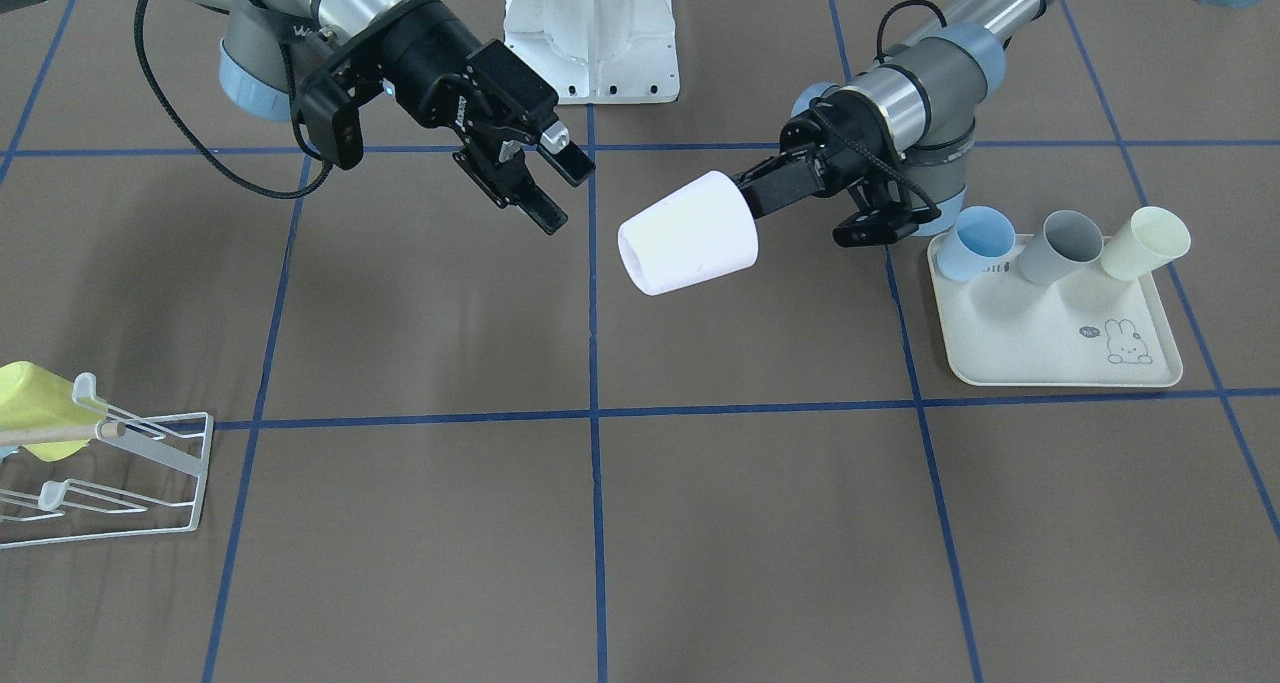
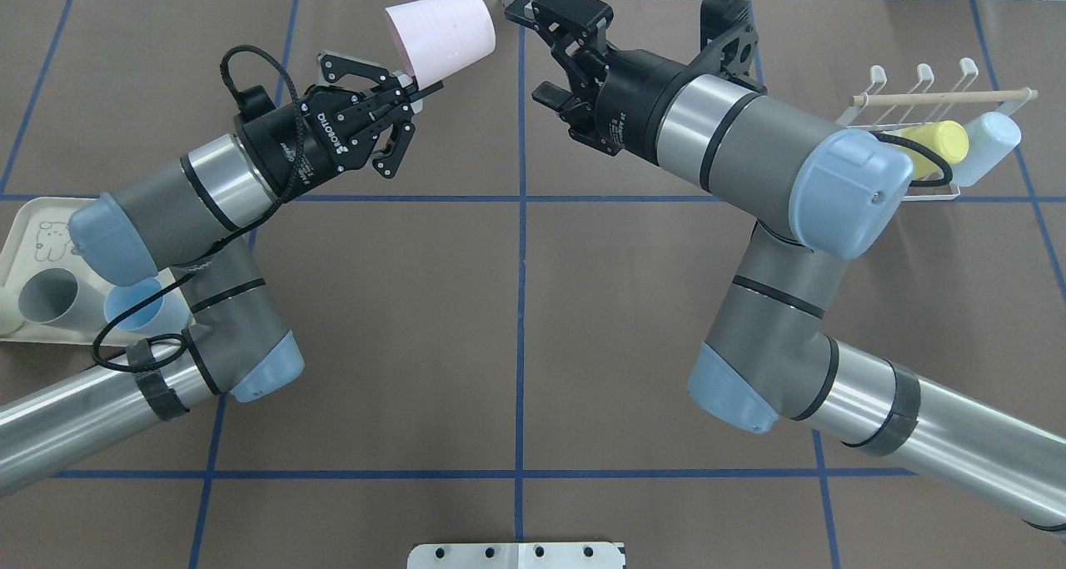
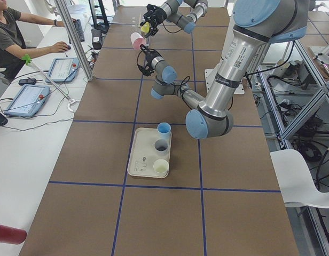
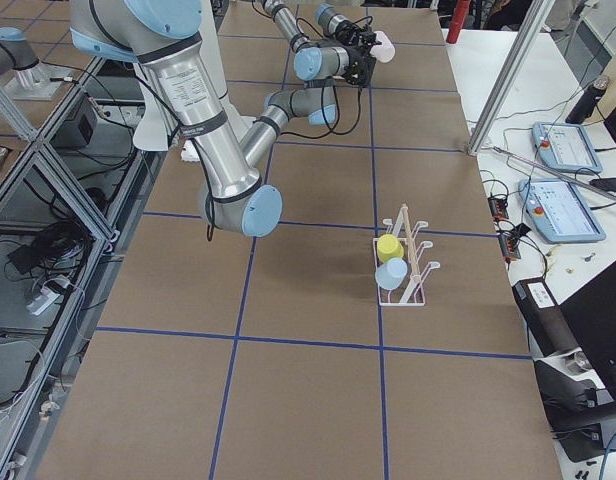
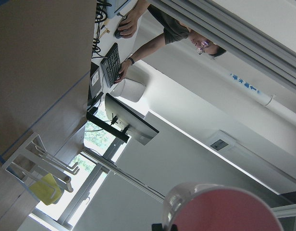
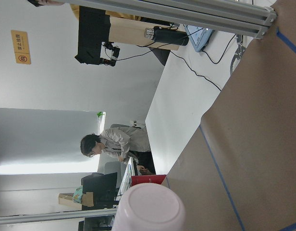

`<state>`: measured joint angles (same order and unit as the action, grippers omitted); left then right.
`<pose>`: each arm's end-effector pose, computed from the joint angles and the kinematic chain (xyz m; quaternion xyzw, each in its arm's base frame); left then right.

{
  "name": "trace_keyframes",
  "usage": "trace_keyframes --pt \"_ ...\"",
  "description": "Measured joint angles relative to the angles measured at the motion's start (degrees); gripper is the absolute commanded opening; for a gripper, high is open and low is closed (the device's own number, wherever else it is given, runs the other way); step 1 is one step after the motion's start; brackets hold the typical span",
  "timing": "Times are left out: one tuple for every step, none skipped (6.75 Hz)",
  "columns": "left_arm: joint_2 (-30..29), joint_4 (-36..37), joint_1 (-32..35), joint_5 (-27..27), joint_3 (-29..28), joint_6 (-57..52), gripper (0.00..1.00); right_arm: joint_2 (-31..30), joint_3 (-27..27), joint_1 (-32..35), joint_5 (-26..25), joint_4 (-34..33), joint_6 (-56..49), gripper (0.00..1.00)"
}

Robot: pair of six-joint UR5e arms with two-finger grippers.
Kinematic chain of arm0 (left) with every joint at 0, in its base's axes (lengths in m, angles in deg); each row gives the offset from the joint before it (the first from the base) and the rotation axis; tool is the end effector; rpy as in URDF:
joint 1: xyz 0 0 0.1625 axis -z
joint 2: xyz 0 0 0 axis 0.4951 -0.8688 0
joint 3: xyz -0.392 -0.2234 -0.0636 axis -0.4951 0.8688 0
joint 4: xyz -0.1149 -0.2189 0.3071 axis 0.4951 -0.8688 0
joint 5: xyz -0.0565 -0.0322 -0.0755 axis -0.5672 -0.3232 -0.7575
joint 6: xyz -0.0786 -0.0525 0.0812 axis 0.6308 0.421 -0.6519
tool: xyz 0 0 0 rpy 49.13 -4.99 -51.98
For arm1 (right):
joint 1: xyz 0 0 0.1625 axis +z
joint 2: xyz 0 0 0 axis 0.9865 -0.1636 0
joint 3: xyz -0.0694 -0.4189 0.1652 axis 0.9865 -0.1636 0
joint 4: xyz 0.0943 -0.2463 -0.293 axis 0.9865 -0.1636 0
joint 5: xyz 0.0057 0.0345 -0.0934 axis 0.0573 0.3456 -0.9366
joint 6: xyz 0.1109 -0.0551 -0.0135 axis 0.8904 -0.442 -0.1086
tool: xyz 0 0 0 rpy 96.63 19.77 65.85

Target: Transfer IKEA cup to right arm and place on rack

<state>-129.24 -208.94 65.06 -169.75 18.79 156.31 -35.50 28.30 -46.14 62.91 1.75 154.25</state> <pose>0.4129 -0.4758 0.2474 -0.1416 0.8852 -0.3564 0.2635 -0.4125 -0.4683 0.1532 0.1144 -0.7843 0.3540 0.4964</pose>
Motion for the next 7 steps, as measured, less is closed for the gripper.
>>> trace_keyframes --pt "-0.9 0.2 -1.3 1.2 -0.1 -0.2 0.00 0.3 -0.1 -0.2 -0.2 0.0 0.0 1.00" --pt "-1.4 0.2 -2.3 2.1 -0.1 -0.3 0.00 0.4 -0.3 -0.2 -0.3 0.0 0.0 1.00" --pt "-1.8 0.3 -3.1 2.5 0.0 -0.4 0.00 0.4 -0.5 -0.2 -0.3 -0.1 0.0 1.00" --pt "-2.2 0.3 -3.5 2.7 0.0 -0.4 0.00 0.4 -0.7 -0.3 -0.5 -0.1 0.0 1.00" --pt "-2.5 0.3 -4.0 3.2 0.1 -0.5 0.00 0.4 -0.8 -0.5 -0.9 -0.1 0.0 1.00" --pt "-3.1 0.7 -4.9 4.2 0.1 -0.5 0.00 0.4 -1.0 -0.7 -1.3 0.0 0.0 1.00" --pt "-3.8 1.6 -5.6 5.1 0.1 -0.6 0.00 0.4 -1.0 -0.9 -1.6 0.0 0.0 0.99"
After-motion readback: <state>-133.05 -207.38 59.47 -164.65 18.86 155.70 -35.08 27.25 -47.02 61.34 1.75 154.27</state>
